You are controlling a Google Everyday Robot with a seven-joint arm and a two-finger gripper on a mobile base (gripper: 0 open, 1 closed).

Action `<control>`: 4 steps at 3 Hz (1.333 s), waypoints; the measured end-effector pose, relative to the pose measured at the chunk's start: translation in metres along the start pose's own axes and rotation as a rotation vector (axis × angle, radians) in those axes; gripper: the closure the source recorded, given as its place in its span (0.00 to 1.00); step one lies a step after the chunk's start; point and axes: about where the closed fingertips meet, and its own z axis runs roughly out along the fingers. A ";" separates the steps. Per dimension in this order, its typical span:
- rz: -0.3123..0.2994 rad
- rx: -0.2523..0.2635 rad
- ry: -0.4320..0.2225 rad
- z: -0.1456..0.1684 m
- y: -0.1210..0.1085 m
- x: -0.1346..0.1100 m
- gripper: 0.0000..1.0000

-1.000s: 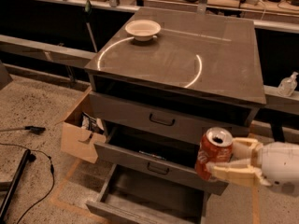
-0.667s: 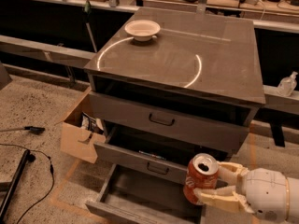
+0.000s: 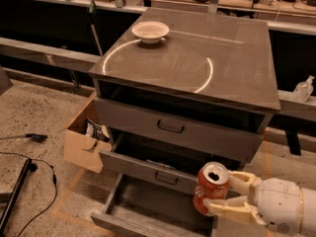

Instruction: Place coke can into bottom drawer

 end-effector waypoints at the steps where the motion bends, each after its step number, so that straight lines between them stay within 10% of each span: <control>1: -0.031 0.047 -0.003 0.027 -0.006 0.027 1.00; 4: -0.195 0.180 0.061 0.129 -0.013 0.137 1.00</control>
Offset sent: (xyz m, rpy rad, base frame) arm 0.0626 0.0212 -0.1529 -0.1869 -0.1695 -0.2531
